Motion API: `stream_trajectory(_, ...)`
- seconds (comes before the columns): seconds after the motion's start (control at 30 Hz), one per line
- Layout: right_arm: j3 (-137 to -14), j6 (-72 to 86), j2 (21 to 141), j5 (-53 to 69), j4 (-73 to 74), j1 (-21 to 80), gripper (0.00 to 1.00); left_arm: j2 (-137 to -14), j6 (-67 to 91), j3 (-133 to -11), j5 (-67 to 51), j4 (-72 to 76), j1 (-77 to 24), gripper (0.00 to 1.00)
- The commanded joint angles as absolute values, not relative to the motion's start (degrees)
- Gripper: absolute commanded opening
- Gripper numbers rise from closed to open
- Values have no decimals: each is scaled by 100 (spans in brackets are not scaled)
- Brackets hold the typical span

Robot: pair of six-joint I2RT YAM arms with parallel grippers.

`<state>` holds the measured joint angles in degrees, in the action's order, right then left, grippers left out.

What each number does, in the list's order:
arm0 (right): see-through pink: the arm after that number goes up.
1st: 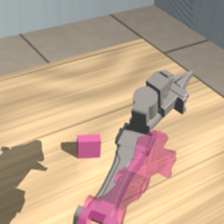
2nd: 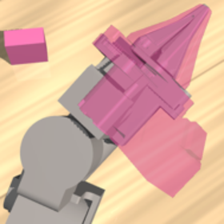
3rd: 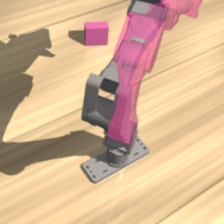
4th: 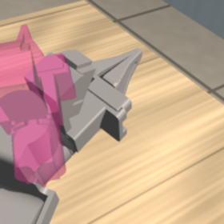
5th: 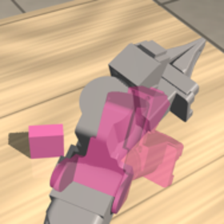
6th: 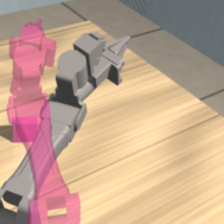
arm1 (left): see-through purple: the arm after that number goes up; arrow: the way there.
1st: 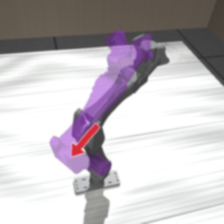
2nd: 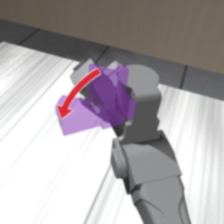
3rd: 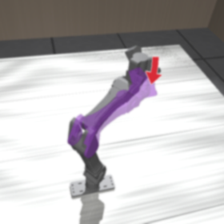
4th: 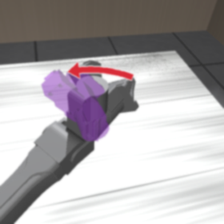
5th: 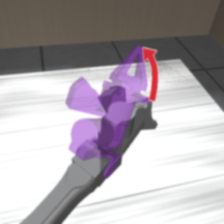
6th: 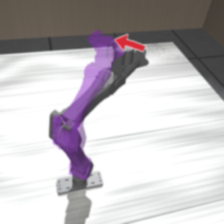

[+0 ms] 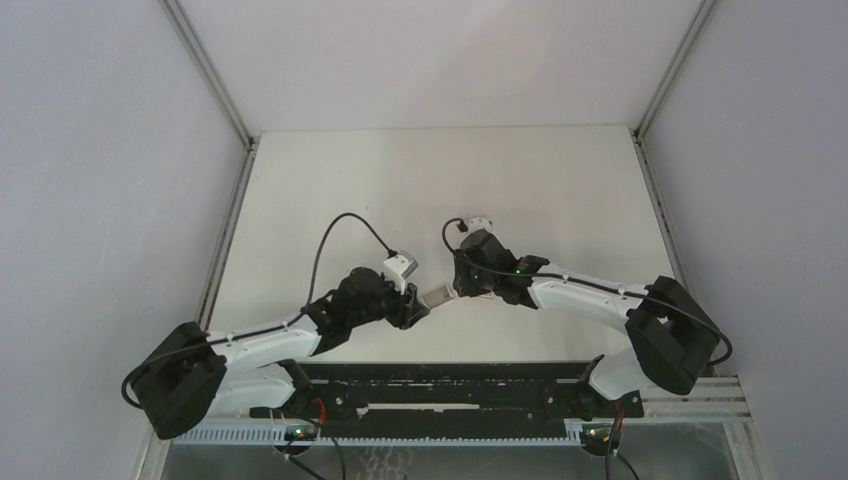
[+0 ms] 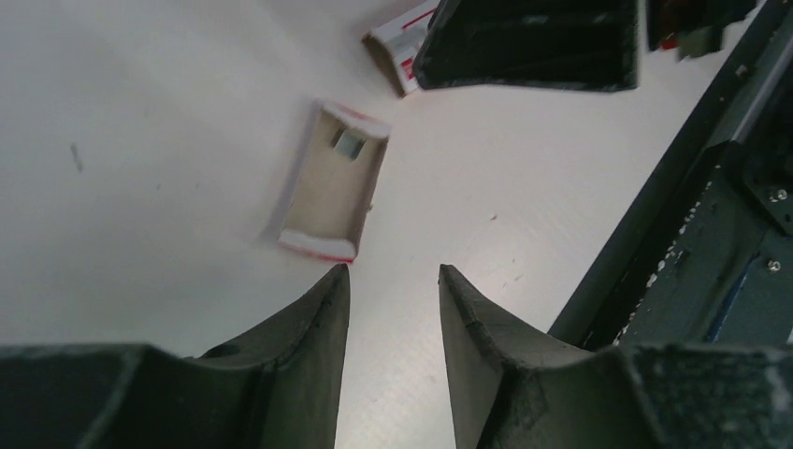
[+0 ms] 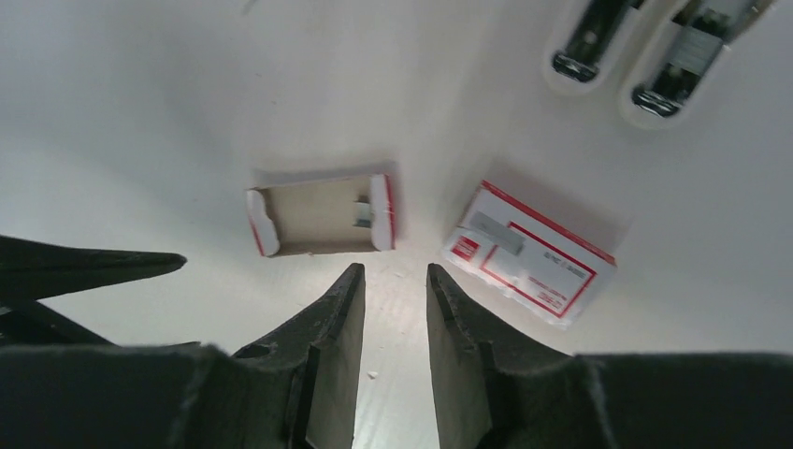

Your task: Load the staples into the stapler

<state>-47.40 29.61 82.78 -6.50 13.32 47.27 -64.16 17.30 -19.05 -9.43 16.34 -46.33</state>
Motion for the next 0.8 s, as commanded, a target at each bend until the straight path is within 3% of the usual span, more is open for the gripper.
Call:
stream_trajectory(0.0, -4502, 3072, 7876, -617, 1065, 4531, 29, -6957, 1339, -2738, -939, 1952, -4811, 41)
stream_trajectory(0.47, -3751, 2778, 6820, 276, 823, 3637, 30, -8585, 989, -3975, -784, 1447, -4816, 20)
stream_trajectory(0.77, -3619, 2690, 6529, 620, 804, 3396, 30, -9096, 925, -4219, -704, 1348, -4816, 13)
